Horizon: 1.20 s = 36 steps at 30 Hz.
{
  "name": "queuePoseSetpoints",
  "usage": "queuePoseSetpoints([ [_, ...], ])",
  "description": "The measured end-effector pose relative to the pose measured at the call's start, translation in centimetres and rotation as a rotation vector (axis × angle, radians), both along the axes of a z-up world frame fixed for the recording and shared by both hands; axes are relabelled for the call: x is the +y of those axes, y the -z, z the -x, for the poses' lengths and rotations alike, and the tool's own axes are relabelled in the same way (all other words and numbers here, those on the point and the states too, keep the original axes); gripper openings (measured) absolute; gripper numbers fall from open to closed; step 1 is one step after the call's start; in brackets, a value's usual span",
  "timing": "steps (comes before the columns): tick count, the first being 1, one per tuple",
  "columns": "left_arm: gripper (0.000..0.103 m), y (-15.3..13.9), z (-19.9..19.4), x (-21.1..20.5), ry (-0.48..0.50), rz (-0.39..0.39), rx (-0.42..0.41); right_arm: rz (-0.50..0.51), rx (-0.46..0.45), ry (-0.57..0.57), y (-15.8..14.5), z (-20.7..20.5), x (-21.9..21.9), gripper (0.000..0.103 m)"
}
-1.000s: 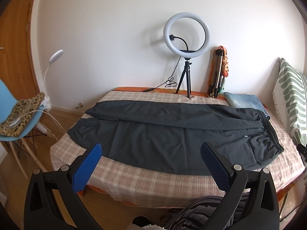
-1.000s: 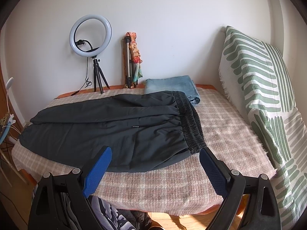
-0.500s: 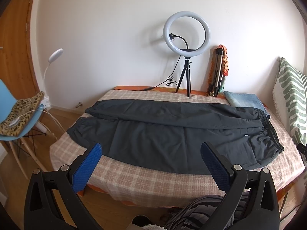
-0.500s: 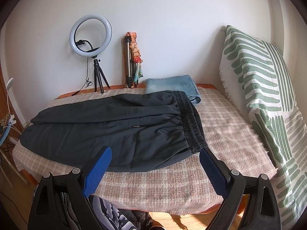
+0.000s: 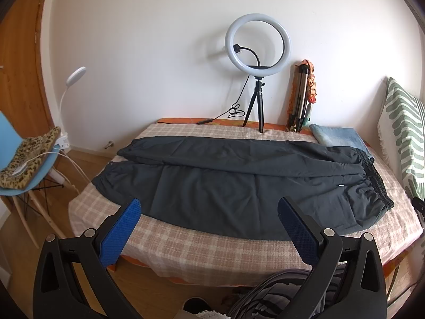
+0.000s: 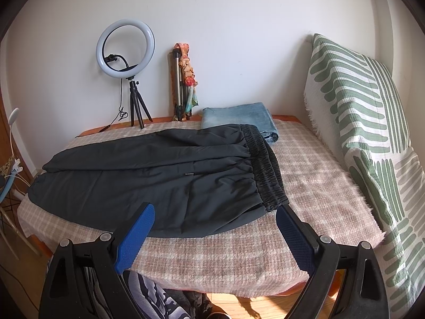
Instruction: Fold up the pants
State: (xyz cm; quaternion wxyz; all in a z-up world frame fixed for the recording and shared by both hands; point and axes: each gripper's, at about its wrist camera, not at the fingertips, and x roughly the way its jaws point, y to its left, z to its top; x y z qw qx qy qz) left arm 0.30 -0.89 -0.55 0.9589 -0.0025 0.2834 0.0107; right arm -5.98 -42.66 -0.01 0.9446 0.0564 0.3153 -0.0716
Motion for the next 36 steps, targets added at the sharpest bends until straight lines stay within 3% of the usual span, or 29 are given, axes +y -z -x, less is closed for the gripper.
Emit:
queuePoseSetpoints([
  [13, 0.103, 0.4, -1.0, 1.0, -0.010, -0.009, 0.003, 0.027, 0.013, -0.004, 0.2, -0.8, 0.3, 0.094],
  [21, 0.103, 1.6, -4.1, 5.0, 0.001, 0.007, 0.028, 0.037, 0.007, -0.041, -1.2, -3.1, -0.4, 0.094],
  [30, 0.102, 2.4, -9.1, 9.9, -0.048, 0.005, 0.073, 0.060, -0.042, -0.141, -5.2, -8.4, -0.3, 0.093],
  [36, 0.102, 2.3, -13.3, 10.9, -0.025, -0.024, 0.092, 0.101, -0.050, -0.227, -6.5, -14.2, 2.0, 0.094],
])
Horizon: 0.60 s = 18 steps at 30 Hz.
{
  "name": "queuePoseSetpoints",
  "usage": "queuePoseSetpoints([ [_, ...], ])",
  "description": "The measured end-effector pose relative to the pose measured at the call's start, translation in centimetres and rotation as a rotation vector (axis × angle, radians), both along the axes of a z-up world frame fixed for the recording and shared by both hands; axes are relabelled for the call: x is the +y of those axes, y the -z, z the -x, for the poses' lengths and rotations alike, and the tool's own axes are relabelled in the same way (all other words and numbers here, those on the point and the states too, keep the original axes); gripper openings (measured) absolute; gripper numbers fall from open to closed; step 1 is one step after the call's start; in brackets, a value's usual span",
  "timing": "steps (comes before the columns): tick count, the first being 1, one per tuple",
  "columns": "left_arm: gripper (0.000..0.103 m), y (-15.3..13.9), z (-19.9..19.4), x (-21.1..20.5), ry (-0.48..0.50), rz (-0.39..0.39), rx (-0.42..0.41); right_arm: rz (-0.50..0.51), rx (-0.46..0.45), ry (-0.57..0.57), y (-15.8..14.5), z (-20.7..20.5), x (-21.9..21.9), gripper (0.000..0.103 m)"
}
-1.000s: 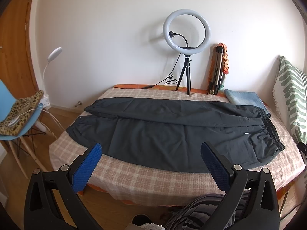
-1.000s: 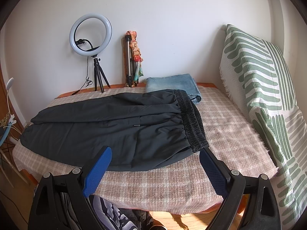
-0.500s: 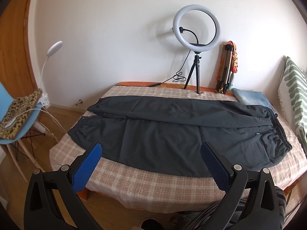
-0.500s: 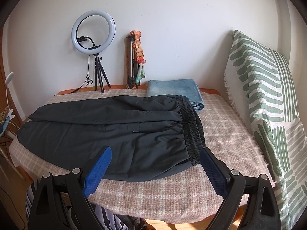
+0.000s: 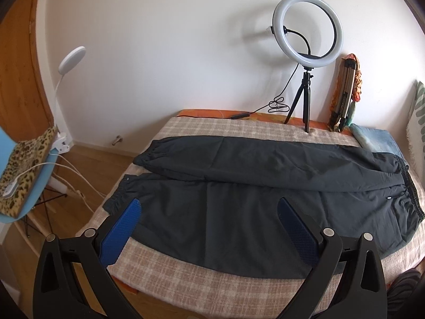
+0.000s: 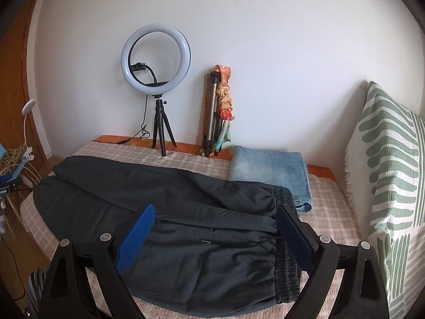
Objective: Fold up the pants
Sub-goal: 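Grasp the trouser leg hem with the left gripper while the right gripper grasps the other hem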
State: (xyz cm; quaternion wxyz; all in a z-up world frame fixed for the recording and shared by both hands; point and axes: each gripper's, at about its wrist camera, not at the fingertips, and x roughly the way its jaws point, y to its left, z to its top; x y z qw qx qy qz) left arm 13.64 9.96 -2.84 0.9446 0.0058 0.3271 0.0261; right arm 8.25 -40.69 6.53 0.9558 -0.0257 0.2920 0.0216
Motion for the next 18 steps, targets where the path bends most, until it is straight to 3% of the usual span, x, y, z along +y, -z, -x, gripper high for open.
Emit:
queuePoseSetpoints([
  [9, 0.099, -0.1, -7.5, -0.2, 0.061, -0.056, 0.033, -0.032, 0.084, -0.151, 0.2, -11.2, 4.1, 0.093],
  [13, 0.093, 0.5, -11.5, 0.8, 0.063, -0.015, 0.076, -0.047, 0.137, -0.194, 1.3, -16.5, 5.4, 0.091],
  [18, 0.091, 2.1, -16.4, 2.3, 0.034, 0.048, 0.138, -0.042, 0.253, -0.228, 5.2, -23.0, 6.4, 0.087],
])
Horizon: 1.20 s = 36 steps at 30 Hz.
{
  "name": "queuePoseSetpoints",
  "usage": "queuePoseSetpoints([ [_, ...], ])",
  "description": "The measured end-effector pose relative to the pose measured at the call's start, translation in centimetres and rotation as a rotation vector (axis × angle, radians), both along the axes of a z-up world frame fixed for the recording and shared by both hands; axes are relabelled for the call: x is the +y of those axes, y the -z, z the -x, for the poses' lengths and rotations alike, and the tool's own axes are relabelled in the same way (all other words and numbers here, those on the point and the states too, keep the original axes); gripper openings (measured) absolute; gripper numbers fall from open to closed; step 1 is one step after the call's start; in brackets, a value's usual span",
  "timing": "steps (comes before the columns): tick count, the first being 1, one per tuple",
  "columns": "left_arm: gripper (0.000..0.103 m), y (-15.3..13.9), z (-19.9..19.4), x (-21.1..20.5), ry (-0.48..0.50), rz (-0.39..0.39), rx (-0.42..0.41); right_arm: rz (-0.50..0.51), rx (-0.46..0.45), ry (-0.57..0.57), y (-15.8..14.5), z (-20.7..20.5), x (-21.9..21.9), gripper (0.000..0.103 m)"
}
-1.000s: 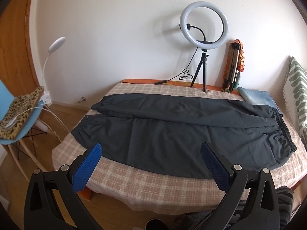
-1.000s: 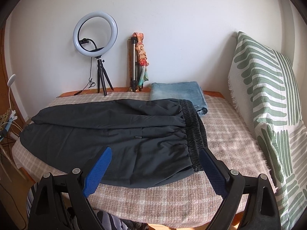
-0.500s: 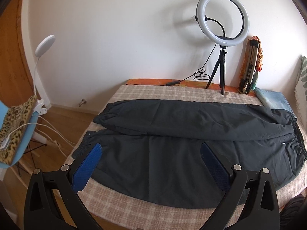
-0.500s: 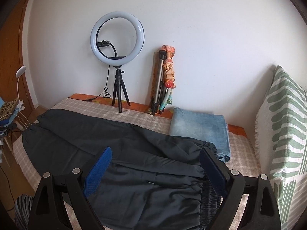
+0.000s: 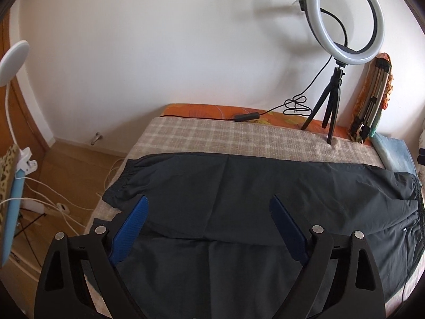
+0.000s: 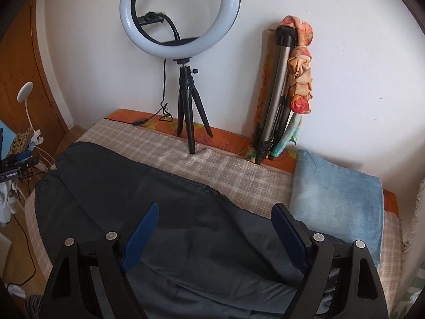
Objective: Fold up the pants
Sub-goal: 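Grasp the trouser leg hem with the left gripper while the right gripper grasps the other hem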
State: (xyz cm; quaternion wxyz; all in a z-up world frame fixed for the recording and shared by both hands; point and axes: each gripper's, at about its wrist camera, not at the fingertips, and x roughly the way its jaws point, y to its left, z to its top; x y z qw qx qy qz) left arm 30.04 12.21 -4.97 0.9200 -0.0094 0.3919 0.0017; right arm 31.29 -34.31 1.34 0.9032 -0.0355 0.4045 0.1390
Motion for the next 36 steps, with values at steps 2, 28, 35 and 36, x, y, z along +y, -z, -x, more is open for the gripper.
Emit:
queuePoseSetpoints([
  [2, 0.088, 1.0, -1.7, 0.1, -0.007, 0.008, 0.025, 0.014, 0.034, -0.006, 2.0, -2.4, 0.2, 0.086],
  [28, 0.083, 12.4, -11.1, 2.3, -0.126, 0.147, 0.240, 0.057, 0.259, -0.143, 14.6, -12.8, 3.5, 0.031],
  [35, 0.083, 10.7, -12.9, 3.6, -0.177, 0.214, 0.234, -0.001, 0.138, -0.175, 10.5, -8.5, 3.9, 0.005],
  [36, 0.083, 10.4, -13.2, 3.8, -0.185, 0.228, 0.227, -0.011, 0.117, -0.183, 9.6, -7.4, 3.8, 0.004],
])
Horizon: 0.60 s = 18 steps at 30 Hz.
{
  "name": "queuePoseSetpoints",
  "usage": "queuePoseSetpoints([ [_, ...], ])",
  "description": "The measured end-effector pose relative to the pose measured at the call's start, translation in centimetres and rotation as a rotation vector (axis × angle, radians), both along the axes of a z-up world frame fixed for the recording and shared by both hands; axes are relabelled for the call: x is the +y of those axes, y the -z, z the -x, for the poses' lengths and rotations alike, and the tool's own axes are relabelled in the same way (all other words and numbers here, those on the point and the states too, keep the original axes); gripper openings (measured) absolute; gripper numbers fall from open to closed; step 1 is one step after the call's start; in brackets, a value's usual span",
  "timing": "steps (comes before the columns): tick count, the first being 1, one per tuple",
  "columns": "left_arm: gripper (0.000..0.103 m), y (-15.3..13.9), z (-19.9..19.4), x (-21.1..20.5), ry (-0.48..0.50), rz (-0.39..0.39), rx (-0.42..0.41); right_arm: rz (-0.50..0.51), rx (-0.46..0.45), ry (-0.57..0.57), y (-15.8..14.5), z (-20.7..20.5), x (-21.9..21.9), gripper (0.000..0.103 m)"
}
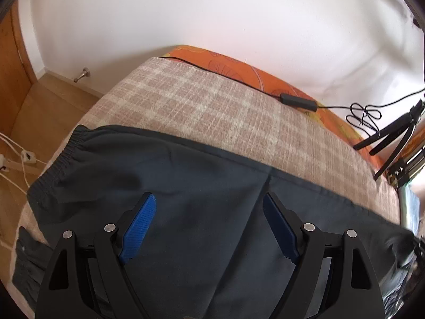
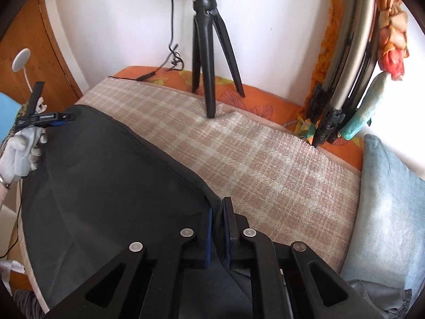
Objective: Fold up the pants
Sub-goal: 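Grasp the trouser leg hem with the left gripper while the right gripper grasps the other hem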
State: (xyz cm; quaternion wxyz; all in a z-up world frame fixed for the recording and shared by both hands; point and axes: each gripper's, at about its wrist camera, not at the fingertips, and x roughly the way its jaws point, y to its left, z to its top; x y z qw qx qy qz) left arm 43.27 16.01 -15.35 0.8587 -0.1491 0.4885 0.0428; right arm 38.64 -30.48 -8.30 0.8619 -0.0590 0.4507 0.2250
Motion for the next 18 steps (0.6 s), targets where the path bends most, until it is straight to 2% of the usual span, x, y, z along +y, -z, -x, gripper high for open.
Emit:
queuePoseSetpoints([
  [5, 0.083, -0.4, -1.5, 0.4, -0.044, 0.072, 0.001, 0.049, -0.094, -0.080, -2.1, 5.9, 1.6, 0.003],
  [12, 0.083, 1.2, -1.9, 1.3, -0.134, 0.163, 0.077, 0.121, -0.095, -0.143, -0.4, 10.4, 2.5, 0.003],
  [16, 0.083, 1.8, -1.7, 1.6, -0.168, 0.135, 0.102, 0.127, -0.071, -0.147, 0.9, 10.9, 2.3, 0.003],
  [18, 0.080, 1.9, -1.5, 1.8, -0.198, 0.125, 0.088, 0.125, -0.067, -0.141, 1.2, 11.0, 2.0, 0.003],
])
